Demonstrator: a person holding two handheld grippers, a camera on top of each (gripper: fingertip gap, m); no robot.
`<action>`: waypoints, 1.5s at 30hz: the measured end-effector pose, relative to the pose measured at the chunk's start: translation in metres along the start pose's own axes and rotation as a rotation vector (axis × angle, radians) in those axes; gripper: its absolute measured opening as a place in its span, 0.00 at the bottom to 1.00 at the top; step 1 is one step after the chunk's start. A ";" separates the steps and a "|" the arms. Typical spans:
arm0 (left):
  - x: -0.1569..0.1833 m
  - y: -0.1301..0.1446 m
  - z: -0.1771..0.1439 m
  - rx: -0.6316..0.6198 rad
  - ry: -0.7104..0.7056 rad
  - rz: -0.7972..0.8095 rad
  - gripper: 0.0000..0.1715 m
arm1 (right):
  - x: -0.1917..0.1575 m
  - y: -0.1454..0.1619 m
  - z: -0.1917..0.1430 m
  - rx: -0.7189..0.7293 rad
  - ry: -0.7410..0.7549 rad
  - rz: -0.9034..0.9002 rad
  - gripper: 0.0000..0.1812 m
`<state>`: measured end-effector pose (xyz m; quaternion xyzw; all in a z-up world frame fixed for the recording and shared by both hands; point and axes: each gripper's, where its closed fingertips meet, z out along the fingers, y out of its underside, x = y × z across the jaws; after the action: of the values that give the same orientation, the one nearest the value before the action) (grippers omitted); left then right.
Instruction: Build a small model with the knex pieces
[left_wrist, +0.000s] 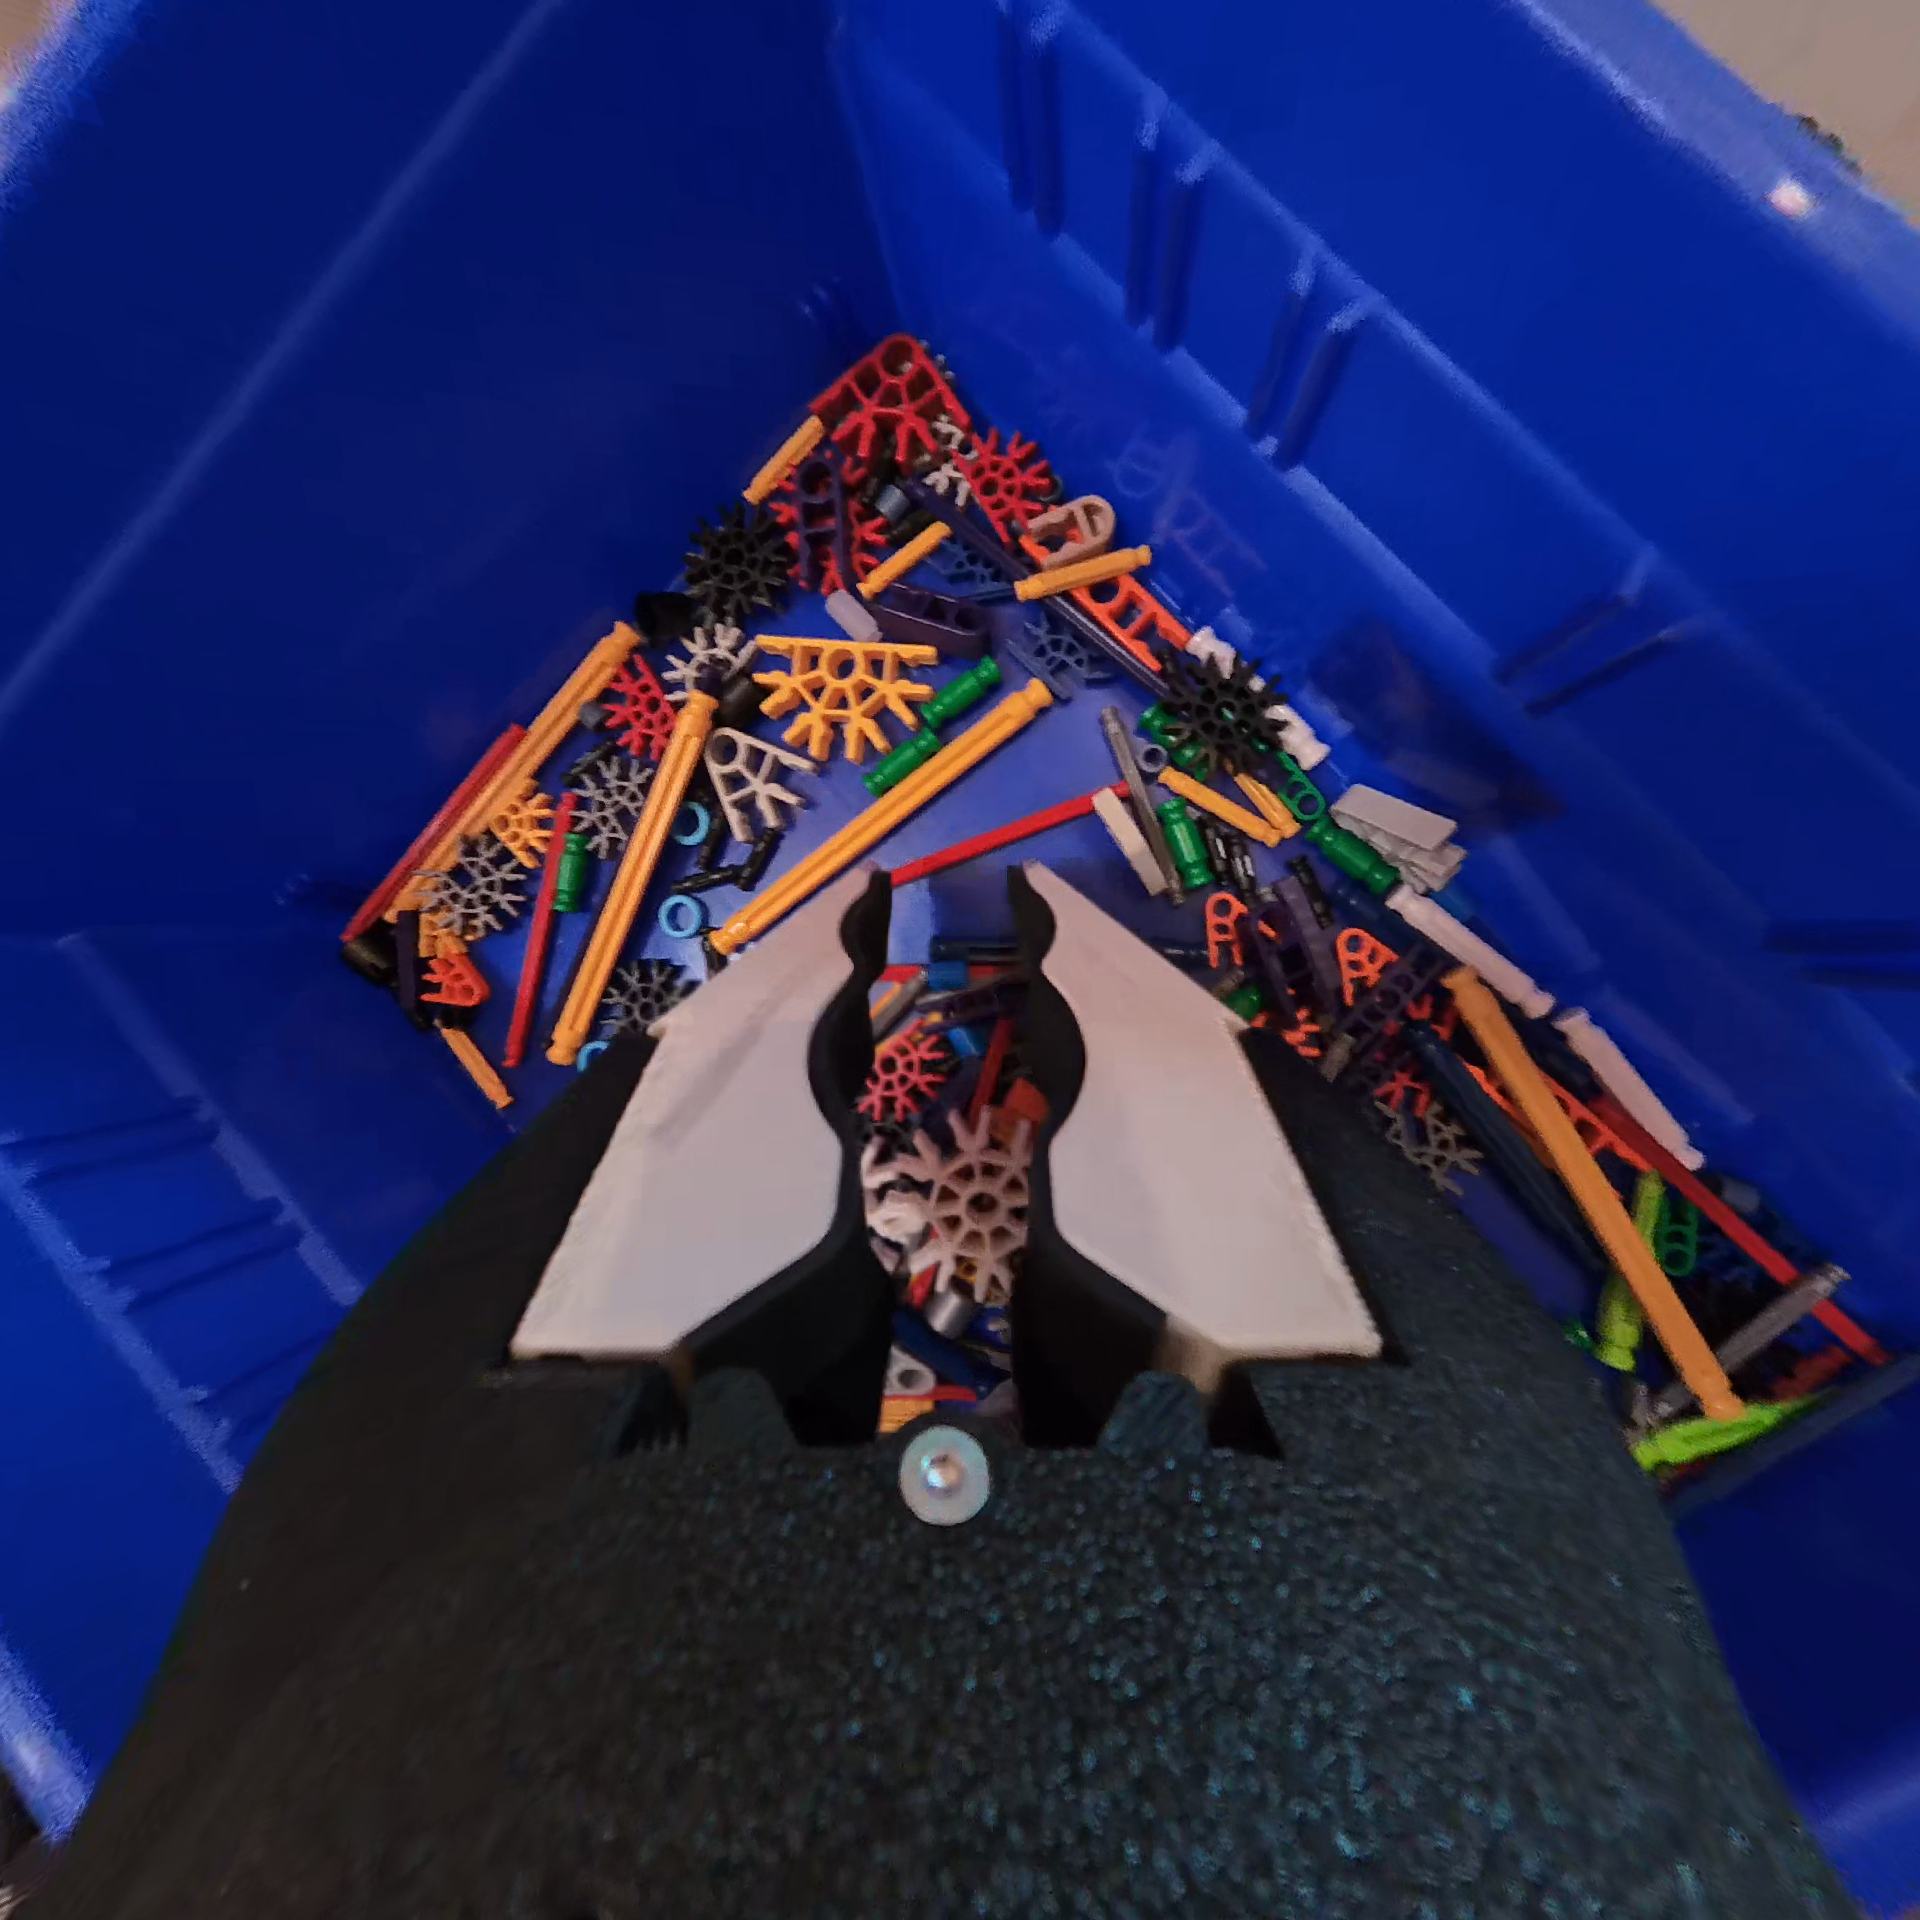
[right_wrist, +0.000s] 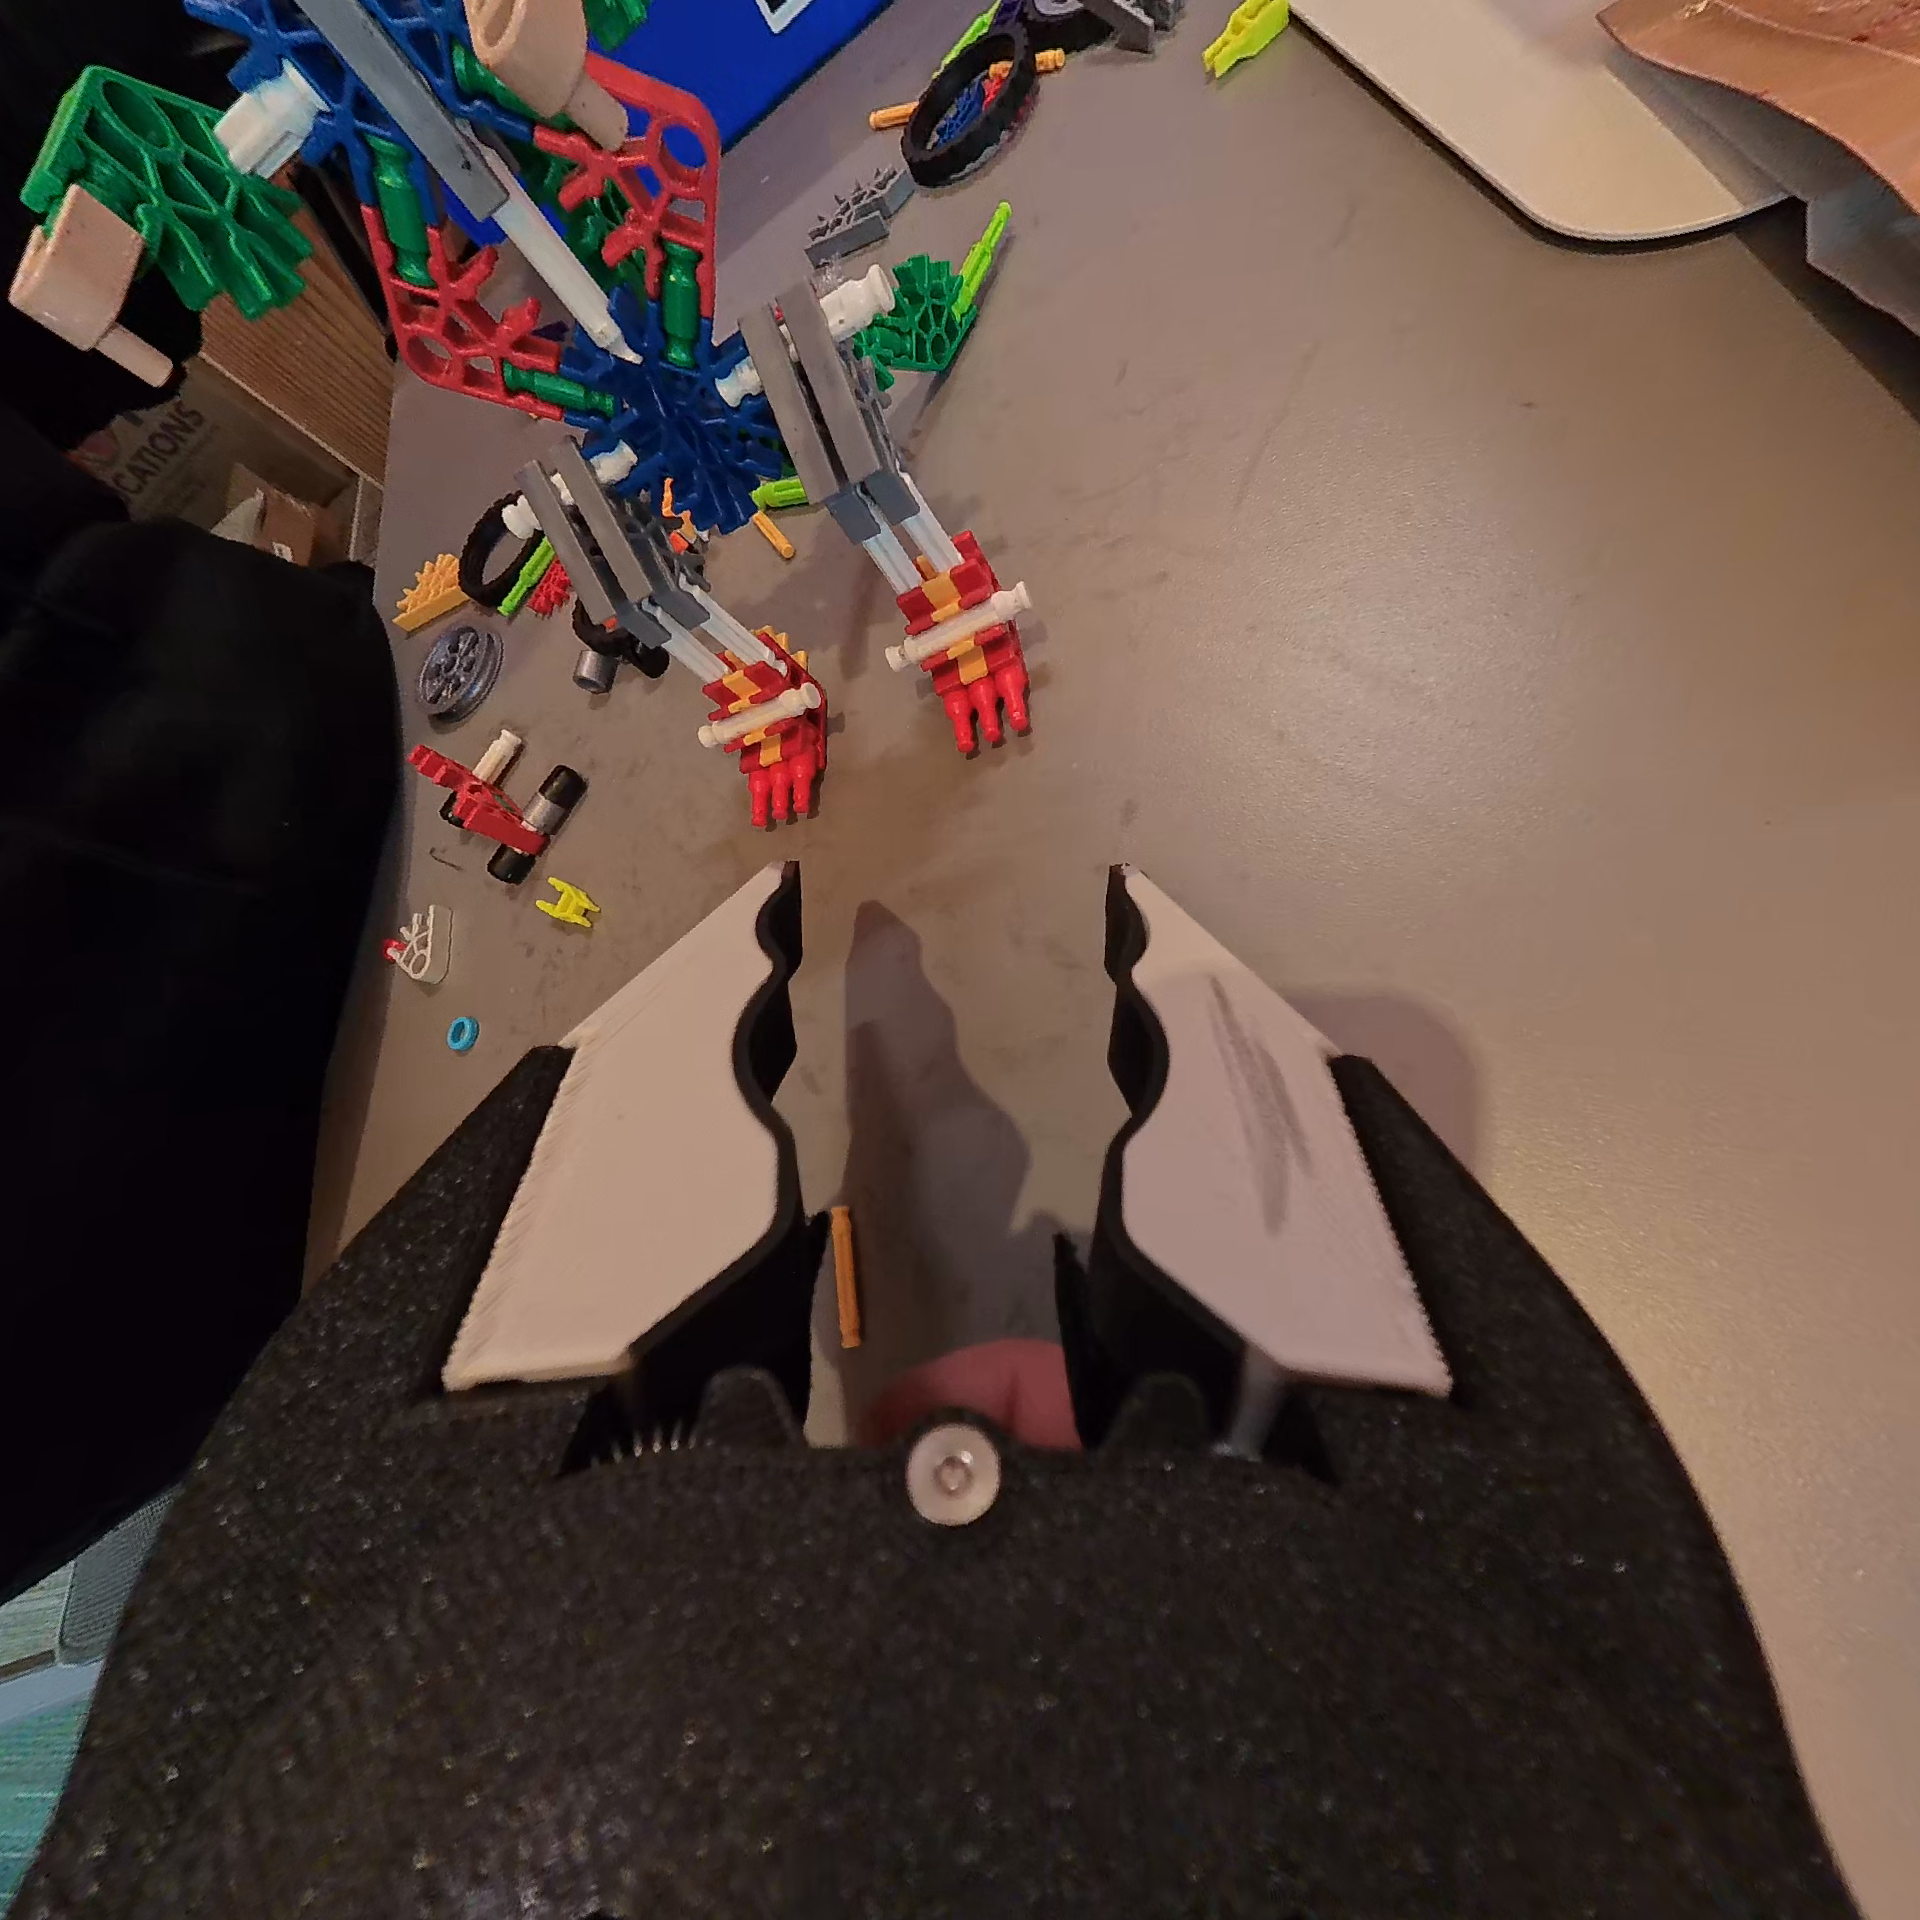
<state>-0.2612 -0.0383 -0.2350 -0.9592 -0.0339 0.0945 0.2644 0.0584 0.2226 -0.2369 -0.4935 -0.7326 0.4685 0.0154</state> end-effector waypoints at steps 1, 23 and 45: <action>-0.003 -0.003 0.000 0.012 -0.016 -0.004 0.12 | 0.000 0.000 0.000 0.000 0.000 0.000 0.32; -0.018 -0.015 0.022 0.041 -0.065 0.026 0.06 | 0.000 0.000 0.000 0.000 0.001 -0.001 0.32; -0.007 -0.013 0.025 0.033 -0.010 0.064 0.02 | 0.000 0.000 0.000 0.003 0.001 -0.002 0.32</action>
<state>-0.2737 -0.0155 -0.2488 -0.9547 -0.0031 0.1082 0.2770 0.0586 0.2227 -0.2366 -0.4930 -0.7324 0.4693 0.0167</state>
